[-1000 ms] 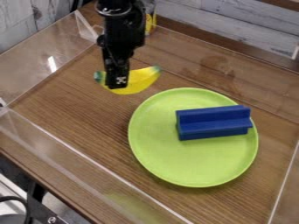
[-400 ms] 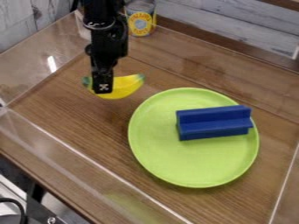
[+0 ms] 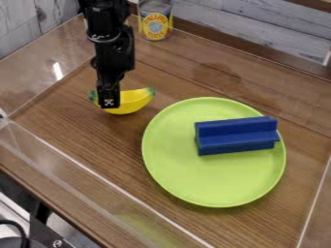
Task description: Remove the banana from inside the green plate and put it on the table
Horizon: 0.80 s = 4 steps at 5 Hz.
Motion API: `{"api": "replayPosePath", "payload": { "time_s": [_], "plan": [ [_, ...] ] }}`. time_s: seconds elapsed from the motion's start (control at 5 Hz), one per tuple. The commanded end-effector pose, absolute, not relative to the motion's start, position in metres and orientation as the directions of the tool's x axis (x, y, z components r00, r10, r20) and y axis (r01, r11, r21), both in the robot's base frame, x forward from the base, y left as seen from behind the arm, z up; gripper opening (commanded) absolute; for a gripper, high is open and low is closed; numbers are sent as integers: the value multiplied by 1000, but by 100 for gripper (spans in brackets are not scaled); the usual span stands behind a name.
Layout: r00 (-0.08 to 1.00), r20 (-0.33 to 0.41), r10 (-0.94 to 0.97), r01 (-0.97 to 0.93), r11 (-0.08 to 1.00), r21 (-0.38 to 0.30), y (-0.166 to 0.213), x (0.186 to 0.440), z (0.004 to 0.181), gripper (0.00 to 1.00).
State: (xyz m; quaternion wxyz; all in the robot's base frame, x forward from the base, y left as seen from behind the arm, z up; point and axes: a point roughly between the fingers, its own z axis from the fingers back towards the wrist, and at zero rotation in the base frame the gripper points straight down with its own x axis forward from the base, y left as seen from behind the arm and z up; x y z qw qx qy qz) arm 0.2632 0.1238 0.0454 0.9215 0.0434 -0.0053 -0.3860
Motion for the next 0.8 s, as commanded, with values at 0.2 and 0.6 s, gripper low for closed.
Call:
{"api": "replayPosePath", "payload": {
  "time_s": [0.2, 0.6],
  "plan": [
    [694, 9, -720, 713, 689, 131, 136, 271, 45, 0],
    [684, 22, -729, 721, 681, 127, 136, 270, 35, 100]
  ]
}}
